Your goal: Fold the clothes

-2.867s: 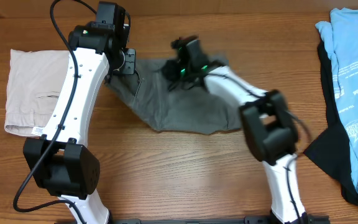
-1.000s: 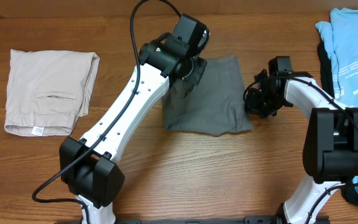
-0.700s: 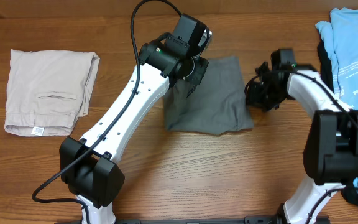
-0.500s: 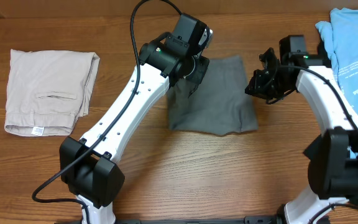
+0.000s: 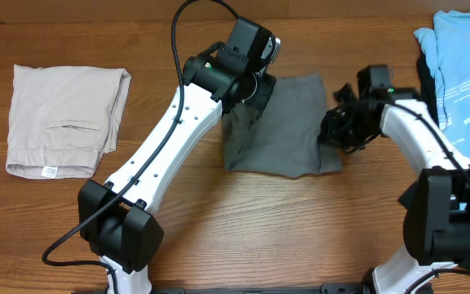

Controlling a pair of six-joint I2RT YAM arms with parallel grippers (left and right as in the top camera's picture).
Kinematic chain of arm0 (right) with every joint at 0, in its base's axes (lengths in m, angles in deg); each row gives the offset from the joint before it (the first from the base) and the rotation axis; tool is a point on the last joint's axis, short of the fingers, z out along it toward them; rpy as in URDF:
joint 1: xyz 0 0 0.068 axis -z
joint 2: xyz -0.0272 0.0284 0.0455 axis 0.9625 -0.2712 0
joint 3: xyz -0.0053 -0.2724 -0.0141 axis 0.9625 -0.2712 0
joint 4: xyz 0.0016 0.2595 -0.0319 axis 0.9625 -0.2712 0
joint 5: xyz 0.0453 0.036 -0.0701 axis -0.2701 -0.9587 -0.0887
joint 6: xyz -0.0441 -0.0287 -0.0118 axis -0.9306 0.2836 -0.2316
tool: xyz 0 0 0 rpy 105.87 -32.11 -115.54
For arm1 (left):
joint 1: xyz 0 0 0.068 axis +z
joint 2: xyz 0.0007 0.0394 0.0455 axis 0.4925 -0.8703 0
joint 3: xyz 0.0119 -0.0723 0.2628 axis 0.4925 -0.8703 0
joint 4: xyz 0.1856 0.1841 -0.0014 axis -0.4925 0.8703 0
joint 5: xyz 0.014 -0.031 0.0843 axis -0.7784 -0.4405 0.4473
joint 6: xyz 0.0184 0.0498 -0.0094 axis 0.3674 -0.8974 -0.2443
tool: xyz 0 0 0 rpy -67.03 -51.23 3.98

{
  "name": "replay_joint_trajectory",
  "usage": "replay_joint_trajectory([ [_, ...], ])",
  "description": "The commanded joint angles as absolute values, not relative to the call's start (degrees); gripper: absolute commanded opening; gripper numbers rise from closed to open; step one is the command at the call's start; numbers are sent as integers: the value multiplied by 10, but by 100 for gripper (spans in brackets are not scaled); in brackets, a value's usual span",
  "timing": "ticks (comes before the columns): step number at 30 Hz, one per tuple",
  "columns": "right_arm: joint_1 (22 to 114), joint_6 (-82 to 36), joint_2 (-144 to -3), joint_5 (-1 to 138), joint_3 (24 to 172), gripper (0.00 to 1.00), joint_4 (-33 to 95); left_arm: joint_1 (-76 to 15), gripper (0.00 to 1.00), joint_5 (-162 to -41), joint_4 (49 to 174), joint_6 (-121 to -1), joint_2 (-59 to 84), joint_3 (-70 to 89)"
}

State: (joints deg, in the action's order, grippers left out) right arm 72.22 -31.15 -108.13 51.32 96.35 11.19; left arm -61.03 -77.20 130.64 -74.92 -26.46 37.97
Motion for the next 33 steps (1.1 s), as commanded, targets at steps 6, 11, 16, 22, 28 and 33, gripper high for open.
replay_joint_trajectory([
  [6, 667, -214, -1080, 394, 868, 4, 252, -613, 4, -785, 1306, -737, -267, 399],
  [11, 637, -181, -1080, 321, 852, 4, 333, -613, 4, -780, 1314, -744, -267, 399],
  [16, 625, -156, -1080, 376, 852, 4, 336, -606, 4, -780, 1320, -744, -267, 401],
  [22, 624, -156, -1080, 466, 852, 4, 313, -603, 4, -798, 1330, -744, -267, 402],
  [28, 634, -171, -1080, 637, 852, 4, 263, -602, 4, -797, 1332, -744, -267, 402],
  [33, 642, -231, -1080, 629, 854, 4, 259, -599, 4, -779, 1338, -746, -267, 402],
])
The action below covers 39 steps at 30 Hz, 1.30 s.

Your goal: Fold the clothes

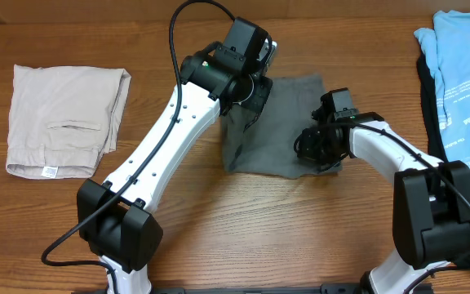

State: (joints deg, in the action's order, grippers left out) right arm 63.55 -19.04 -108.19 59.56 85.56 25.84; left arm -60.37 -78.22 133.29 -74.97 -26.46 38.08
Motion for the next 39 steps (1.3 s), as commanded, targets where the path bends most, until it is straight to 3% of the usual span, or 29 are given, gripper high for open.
replay_joint_trajectory([
  [1, 645, -246, -1080, 610, 858, 4, 255, -597, 4, -772, 1343, -747, -267, 402],
  [18, 705, -299, -1059, 572, 939, 4, 136, -560, 4, -767, 1368, -765, -267, 402],
  [27, 694, -293, -1060, 600, 884, 4, 188, -543, 4, -739, 1394, -796, -267, 409],
  [39, 632, -185, -1060, 555, 841, 4, 271, -479, 4, -735, 1450, -837, -267, 459],
])
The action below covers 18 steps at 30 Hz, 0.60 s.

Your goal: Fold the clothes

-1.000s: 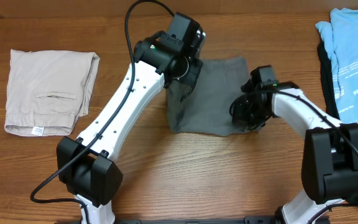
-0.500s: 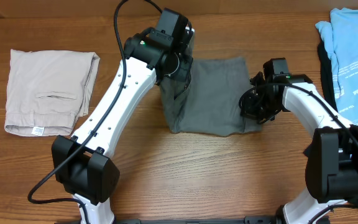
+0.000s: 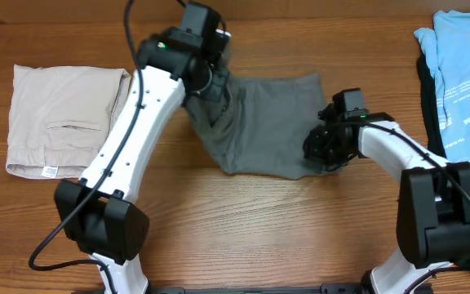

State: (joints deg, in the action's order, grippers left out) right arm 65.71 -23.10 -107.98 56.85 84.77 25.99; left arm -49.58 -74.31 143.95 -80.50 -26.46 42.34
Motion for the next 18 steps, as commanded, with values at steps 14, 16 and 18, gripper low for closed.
replay_joint_trajectory([
  [14, 490, -83, -1060, 555, 844, 4, 378, -452, 4, -587, 1470, -887, -267, 475],
  [16, 492, -88, -1060, 555, 859, 4, 366, -452, 4, -587, 1472, -887, -267, 475],
  [18, 504, -107, -1056, 555, 882, 4, 330, -452, 4, -588, 1472, -887, -267, 475],
])
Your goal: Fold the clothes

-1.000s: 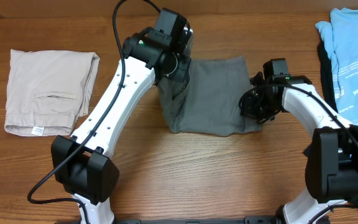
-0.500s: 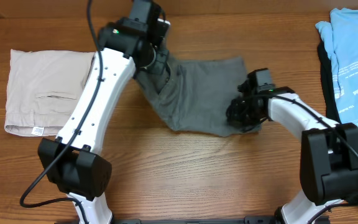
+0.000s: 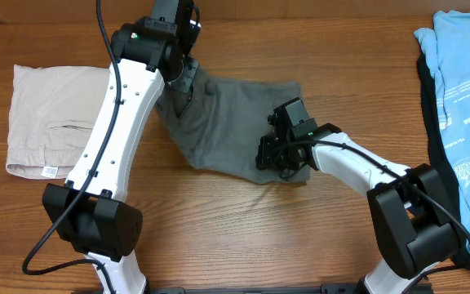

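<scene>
A grey garment point(image 3: 231, 131) lies partly folded at the table's middle, stretched toward the upper left. My left gripper point(image 3: 179, 67) is at its upper left end, seemingly shut on a bunched corner of the cloth. My right gripper point(image 3: 274, 155) sits at the garment's lower right edge, pressed on the fabric; whether its fingers pinch it is hidden. A folded beige garment point(image 3: 51, 122) lies at the far left, partly under the left arm.
A light blue shirt point(image 3: 463, 90) on dark clothing point(image 3: 427, 82) is piled at the right edge. The wooden table point(image 3: 243, 229) is bare in front between the arm bases.
Both grippers and the grey garment have shifted left. The left gripper is now closer to the beige garment, and the right gripper moved from about mid-right to the centre.
The grey garment lay at centre-right with the left gripper on its top left corner and the right gripper beside its right edge. The right gripper then came onto the right edge. The garment has since been dragged leftward in two stages, stretching out.
</scene>
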Controlling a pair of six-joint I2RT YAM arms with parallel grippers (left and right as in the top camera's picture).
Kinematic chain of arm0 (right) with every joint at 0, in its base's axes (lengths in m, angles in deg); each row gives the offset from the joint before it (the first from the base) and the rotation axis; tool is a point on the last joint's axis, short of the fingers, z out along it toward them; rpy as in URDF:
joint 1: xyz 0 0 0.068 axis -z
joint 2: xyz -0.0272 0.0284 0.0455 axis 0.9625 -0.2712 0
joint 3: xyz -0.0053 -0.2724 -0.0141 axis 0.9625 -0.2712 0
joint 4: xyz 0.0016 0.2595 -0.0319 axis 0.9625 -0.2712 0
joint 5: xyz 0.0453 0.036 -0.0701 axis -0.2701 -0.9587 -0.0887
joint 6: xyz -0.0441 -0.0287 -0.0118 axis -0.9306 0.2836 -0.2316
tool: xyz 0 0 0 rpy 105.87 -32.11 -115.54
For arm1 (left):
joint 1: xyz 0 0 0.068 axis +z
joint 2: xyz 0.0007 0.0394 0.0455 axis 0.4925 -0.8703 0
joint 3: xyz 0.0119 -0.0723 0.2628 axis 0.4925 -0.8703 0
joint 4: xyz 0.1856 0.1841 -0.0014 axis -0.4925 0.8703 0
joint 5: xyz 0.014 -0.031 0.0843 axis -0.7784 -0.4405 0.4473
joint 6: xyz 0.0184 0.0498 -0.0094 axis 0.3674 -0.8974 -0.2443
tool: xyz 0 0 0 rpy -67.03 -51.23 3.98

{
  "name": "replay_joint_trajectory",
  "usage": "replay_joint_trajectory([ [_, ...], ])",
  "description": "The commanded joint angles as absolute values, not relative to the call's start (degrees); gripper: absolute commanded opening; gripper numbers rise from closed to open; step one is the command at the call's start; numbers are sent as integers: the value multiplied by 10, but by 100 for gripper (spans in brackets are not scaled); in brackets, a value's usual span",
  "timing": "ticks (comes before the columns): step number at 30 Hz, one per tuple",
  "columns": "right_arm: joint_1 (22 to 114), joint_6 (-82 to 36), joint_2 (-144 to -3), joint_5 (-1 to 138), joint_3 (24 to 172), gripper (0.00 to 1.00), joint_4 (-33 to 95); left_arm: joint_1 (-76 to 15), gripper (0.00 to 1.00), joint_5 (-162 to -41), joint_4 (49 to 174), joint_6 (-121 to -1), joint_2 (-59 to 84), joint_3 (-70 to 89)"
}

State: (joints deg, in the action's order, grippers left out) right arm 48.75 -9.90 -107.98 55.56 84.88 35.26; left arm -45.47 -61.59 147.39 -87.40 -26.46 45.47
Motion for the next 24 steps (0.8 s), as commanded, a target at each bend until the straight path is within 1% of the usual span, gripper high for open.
replay_joint_trajectory([
  [1, 512, -121, -1053, 555, 894, 4, 305, -453, 4, -592, 1472, -887, -267, 475],
  [3, 530, -147, -1043, 568, 914, 4, 253, -453, 4, -608, 1472, -887, -267, 475],
  [7, 574, -163, -1023, 647, 924, 4, 169, -454, 4, -655, 1469, -885, -267, 475],
  [11, 602, -190, -1028, 650, 922, 4, 133, -459, 4, -655, 1469, -877, -267, 475],
  [24, 604, -193, -1054, 656, 870, 4, 184, -482, 4, -670, 1470, -851, -267, 475],
])
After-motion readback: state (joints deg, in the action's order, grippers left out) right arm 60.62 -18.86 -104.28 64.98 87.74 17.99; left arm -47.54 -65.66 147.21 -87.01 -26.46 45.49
